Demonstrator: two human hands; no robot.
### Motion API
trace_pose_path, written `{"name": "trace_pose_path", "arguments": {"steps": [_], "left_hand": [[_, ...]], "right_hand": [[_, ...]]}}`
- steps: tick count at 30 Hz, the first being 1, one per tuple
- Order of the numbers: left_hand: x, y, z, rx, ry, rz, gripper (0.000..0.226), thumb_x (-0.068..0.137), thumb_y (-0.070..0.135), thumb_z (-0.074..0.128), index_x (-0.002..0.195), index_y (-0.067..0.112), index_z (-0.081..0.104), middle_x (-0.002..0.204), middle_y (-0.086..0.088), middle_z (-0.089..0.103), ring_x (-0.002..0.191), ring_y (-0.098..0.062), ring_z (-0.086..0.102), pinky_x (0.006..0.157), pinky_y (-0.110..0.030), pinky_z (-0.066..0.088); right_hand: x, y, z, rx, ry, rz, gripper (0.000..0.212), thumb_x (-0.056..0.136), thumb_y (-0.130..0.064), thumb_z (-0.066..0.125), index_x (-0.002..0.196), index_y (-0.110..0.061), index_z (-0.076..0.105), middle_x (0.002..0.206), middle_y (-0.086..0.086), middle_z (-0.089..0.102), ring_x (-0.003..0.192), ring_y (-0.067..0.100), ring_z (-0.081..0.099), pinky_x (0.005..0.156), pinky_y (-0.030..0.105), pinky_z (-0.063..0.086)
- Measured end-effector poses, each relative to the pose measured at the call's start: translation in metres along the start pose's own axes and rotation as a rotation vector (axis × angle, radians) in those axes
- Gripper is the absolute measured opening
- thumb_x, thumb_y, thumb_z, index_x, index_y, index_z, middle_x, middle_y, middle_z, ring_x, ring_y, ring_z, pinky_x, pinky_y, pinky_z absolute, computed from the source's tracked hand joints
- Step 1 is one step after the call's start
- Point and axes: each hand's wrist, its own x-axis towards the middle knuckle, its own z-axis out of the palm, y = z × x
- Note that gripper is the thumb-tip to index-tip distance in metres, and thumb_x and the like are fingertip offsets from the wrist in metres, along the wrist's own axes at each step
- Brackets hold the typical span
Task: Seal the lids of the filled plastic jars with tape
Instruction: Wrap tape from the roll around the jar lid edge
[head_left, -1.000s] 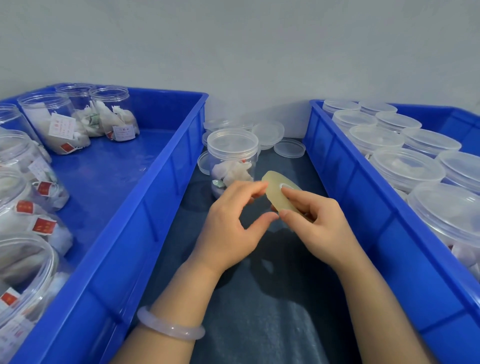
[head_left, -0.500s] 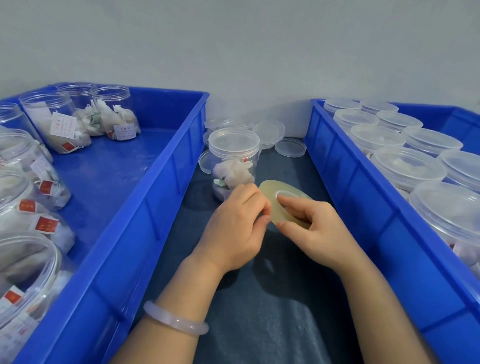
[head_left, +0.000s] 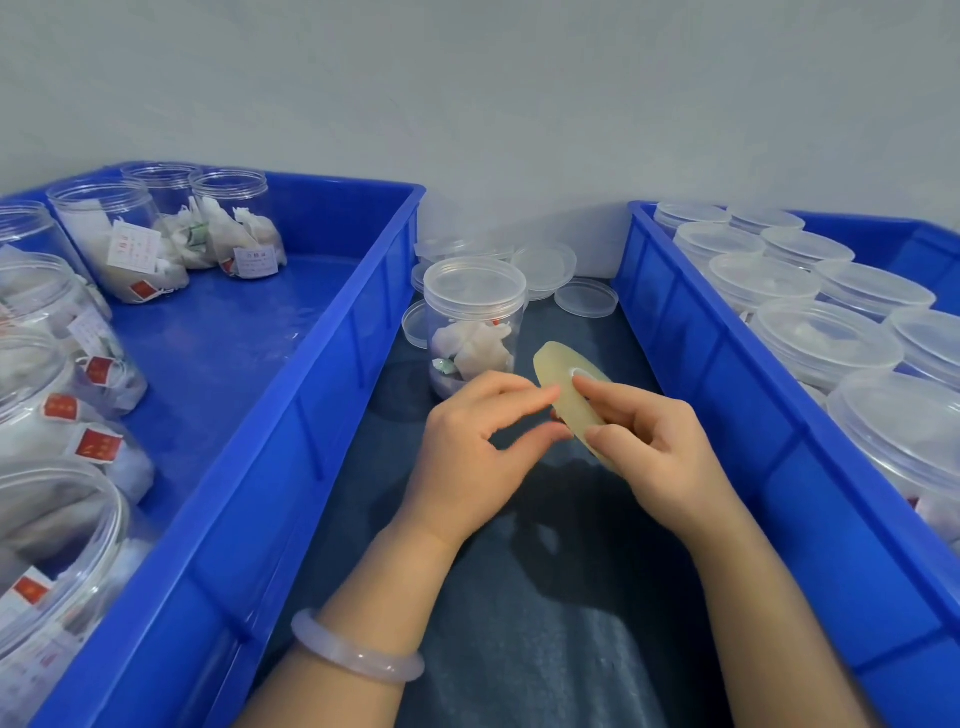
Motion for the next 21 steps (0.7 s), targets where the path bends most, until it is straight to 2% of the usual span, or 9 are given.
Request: {"name": "trace_pose_path", "arguments": {"steps": [1, 2, 4, 5, 7, 10, 14, 18, 21], "left_hand": [[0.0005, -0.0002, 0.0011, 0.014, 0.032, 0.030, 0.027, 0.071, 0.009, 0.079, 0.098, 0.005, 0.075, 0.090, -0.003, 0.067, 0.081, -0.008, 0.061, 0.078, -0.022, 0.052], [0.0004, -0.0001, 0.0015, 0.020, 0.051, 0.052, 0.023, 0.071, 0.007, 0.079, 0.094, 0.005, 0.075, 0.086, -0.005, 0.068, 0.080, -0.009, 0.061, 0.076, -0.019, 0.052], [0.0001, 0.0001, 0.0007, 0.014, 0.064, 0.073, 0.017, 0.072, 0.005, 0.077, 0.089, 0.004, 0.076, 0.082, -0.006, 0.068, 0.077, -0.009, 0.060, 0.073, -0.015, 0.051], [-0.0002, 0.0004, -0.0001, 0.017, 0.066, 0.081, 0.014, 0.072, 0.005, 0.076, 0.086, 0.003, 0.076, 0.081, -0.006, 0.067, 0.075, -0.009, 0.060, 0.072, -0.015, 0.050], [0.0003, 0.0005, -0.0005, 0.062, 0.048, 0.124, 0.006, 0.075, 0.004, 0.074, 0.081, 0.002, 0.076, 0.079, -0.006, 0.066, 0.074, -0.010, 0.059, 0.072, -0.018, 0.050], [0.0001, 0.0010, 0.0007, 0.187, -0.007, 0.227, 0.006, 0.083, 0.004, 0.069, 0.079, 0.000, 0.070, 0.083, -0.007, 0.062, 0.079, -0.019, 0.058, 0.073, -0.030, 0.050], [0.0035, 0.0002, 0.0004, 0.275, -0.062, 0.293, 0.010, 0.077, 0.006, 0.074, 0.084, 0.001, 0.069, 0.091, -0.010, 0.062, 0.088, -0.022, 0.057, 0.080, -0.035, 0.050], [0.0069, -0.0012, 0.0031, 0.304, -0.040, 0.284, 0.007, 0.075, -0.003, 0.072, 0.073, 0.001, 0.067, 0.082, -0.011, 0.061, 0.082, -0.022, 0.054, 0.073, -0.037, 0.048], [0.0066, -0.0016, 0.0020, 0.295, -0.097, 0.224, 0.005, 0.076, 0.000, 0.069, 0.073, 0.002, 0.066, 0.085, -0.010, 0.060, 0.086, -0.019, 0.048, 0.075, -0.035, 0.044]], "right_hand": [[0.0000, 0.0004, 0.0007, -0.005, 0.004, -0.008, 0.059, 0.071, -0.024, 0.051, 0.128, -0.011, 0.059, 0.098, -0.005, 0.070, 0.083, -0.006, 0.058, 0.072, 0.011, 0.043], [0.0002, 0.0013, 0.0011, -0.013, 0.006, -0.016, 0.056, 0.071, -0.023, 0.051, 0.124, -0.008, 0.062, 0.086, 0.004, 0.069, 0.073, -0.003, 0.054, 0.066, 0.013, 0.041], [0.0002, 0.0030, 0.0009, -0.018, 0.003, -0.017, 0.045, 0.076, -0.020, 0.053, 0.114, 0.001, 0.063, 0.090, 0.026, 0.063, 0.070, 0.007, 0.047, 0.064, 0.022, 0.040], [-0.0001, 0.0042, 0.0007, -0.016, 0.004, -0.012, 0.039, 0.080, -0.016, 0.057, 0.115, 0.000, 0.063, 0.091, 0.023, 0.065, 0.072, 0.006, 0.050, 0.067, 0.024, 0.041], [0.0003, 0.0053, 0.0004, -0.013, 0.006, -0.005, 0.039, 0.086, -0.005, 0.060, 0.124, -0.009, 0.062, 0.095, -0.002, 0.071, 0.077, -0.006, 0.057, 0.071, 0.016, 0.044], [0.0009, 0.0057, -0.0030, -0.027, 0.017, 0.008, 0.041, 0.085, -0.002, 0.059, 0.125, -0.011, 0.062, 0.088, -0.018, 0.064, 0.072, -0.013, 0.057, 0.066, 0.008, 0.043], [0.0013, 0.0045, -0.0068, -0.081, 0.061, 0.019, 0.040, 0.085, -0.006, 0.059, 0.125, -0.013, 0.063, 0.090, -0.018, 0.063, 0.073, -0.013, 0.058, 0.070, 0.014, 0.043], [-0.0010, 0.0014, -0.0045, -0.135, 0.009, 0.023, 0.054, 0.073, -0.028, 0.056, 0.126, -0.017, 0.062, 0.097, -0.013, 0.064, 0.076, -0.012, 0.056, 0.072, 0.014, 0.042], [-0.0001, 0.0029, -0.0030, -0.159, -0.019, 0.036, 0.050, 0.076, -0.026, 0.061, 0.125, -0.018, 0.063, 0.099, -0.010, 0.067, 0.078, -0.007, 0.056, 0.070, 0.013, 0.041]]}}
